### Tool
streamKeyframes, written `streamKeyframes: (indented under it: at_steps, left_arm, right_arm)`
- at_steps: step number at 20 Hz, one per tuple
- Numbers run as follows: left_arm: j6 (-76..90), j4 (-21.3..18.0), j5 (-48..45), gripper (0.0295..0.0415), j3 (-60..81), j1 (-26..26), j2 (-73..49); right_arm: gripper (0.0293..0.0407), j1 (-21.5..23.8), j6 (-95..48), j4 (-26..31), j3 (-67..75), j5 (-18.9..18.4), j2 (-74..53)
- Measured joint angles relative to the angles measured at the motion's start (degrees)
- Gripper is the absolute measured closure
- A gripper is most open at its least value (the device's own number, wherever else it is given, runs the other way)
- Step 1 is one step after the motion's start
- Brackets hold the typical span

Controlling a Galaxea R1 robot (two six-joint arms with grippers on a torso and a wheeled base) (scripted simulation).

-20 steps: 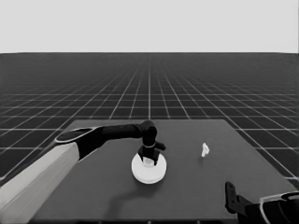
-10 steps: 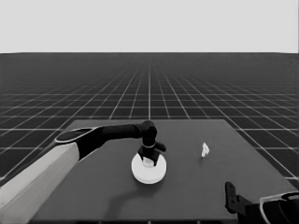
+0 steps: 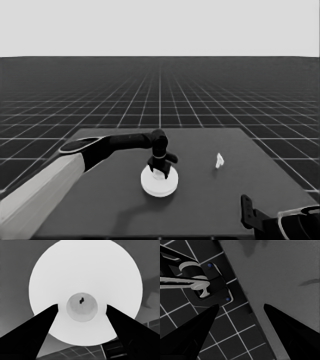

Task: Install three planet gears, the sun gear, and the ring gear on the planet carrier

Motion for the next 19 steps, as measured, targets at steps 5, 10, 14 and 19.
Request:
streamKeyframes:
  at_steps: [5,10,14,19]
  left_arm:
    - [-13.11,-2.11,0.61,0.0324,1.65,-2.27,-0.46]
    - [-30.55,-5.06,1.47,0.0326,2.99,-6.01,-0.67]
    - [-31.68,-5.26,1.56,0.0326,3.02,-6.22,-0.65]
    - [57.89,3.52,-44.38,0.0322,69.94,-22.68,-68.39]
  right_arm:
    - [0.0315,0.00,0.00,0.00,0.00,0.00,0.00]
    - [0.0315,0.00,0.00,0.00,0.00,0.00,0.00]
    - [0.0315,0.00,0.00,0.00,0.00,0.00,0.00]
    - [0.0314,27.66,18.72,38.02,-71.17,-17.75,33.98]
